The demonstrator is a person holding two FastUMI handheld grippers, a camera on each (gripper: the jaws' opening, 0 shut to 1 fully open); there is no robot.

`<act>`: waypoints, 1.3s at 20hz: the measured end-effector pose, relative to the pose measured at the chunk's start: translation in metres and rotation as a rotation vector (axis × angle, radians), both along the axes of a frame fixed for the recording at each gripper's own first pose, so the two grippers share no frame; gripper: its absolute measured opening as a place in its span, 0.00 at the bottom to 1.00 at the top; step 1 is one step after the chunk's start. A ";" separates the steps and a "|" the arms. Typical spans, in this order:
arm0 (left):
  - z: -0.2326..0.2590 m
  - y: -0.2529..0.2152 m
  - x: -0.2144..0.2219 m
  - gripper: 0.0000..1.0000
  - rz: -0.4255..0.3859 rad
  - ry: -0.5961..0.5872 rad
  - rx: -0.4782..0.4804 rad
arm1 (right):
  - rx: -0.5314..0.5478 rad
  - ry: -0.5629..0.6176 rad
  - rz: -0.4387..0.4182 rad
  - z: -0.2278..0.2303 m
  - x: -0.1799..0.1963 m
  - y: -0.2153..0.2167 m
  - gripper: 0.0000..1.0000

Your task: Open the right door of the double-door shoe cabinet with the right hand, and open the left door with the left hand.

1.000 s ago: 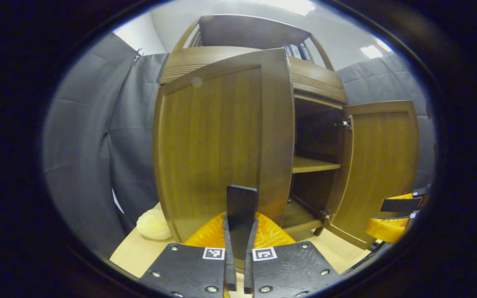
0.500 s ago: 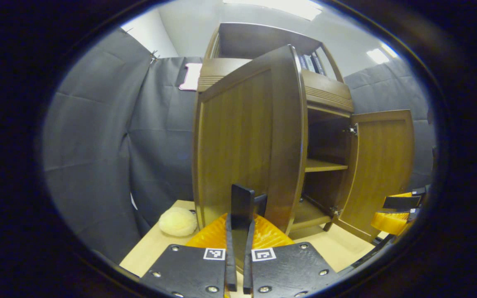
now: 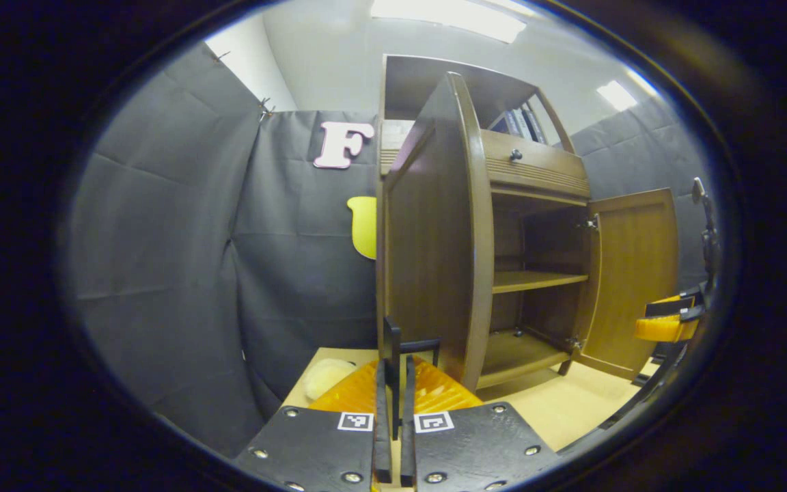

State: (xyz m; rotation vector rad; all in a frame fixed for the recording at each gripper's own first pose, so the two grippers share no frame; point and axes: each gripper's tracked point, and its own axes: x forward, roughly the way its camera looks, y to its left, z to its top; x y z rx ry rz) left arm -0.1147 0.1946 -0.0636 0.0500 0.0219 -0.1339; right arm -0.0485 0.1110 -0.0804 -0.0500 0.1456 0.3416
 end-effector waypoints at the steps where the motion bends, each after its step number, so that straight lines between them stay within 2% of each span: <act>1: 0.005 0.008 -0.002 0.07 -0.020 -0.011 -0.007 | 0.001 0.008 -0.004 0.001 0.000 0.000 0.94; 6: 0.006 0.037 0.005 0.07 -0.059 -0.015 -0.010 | -0.001 -0.003 -0.041 0.024 0.000 -0.012 0.97; 10: 0.006 0.046 0.008 0.07 -0.041 -0.007 -0.087 | -0.037 0.003 -0.120 0.044 0.001 -0.042 0.94; 13: 0.005 0.047 0.008 0.07 -0.023 -0.003 -0.067 | -0.051 -0.018 -0.151 0.060 0.003 -0.060 0.94; 14: 0.006 0.047 0.008 0.07 -0.010 0.003 -0.067 | -0.052 -0.020 -0.155 0.062 0.004 -0.066 0.97; 15: 0.006 0.046 0.008 0.07 0.004 0.011 -0.070 | -0.043 -0.020 -0.157 0.064 0.005 -0.072 0.94; 18: 0.008 0.046 -0.008 0.07 0.080 0.043 -0.082 | -0.007 0.015 -0.160 0.060 0.010 -0.092 0.96; 20: 0.022 0.049 -0.032 0.06 0.146 0.032 -0.074 | -0.008 0.009 -0.140 0.060 0.010 -0.101 0.99; 23: 0.044 0.043 -0.077 0.07 0.224 0.017 -0.144 | -0.026 0.004 -0.073 0.055 0.006 -0.107 0.97; 26: 0.069 0.031 -0.118 0.42 0.299 -0.026 -0.169 | -0.045 -0.011 -0.010 0.052 0.006 -0.107 0.97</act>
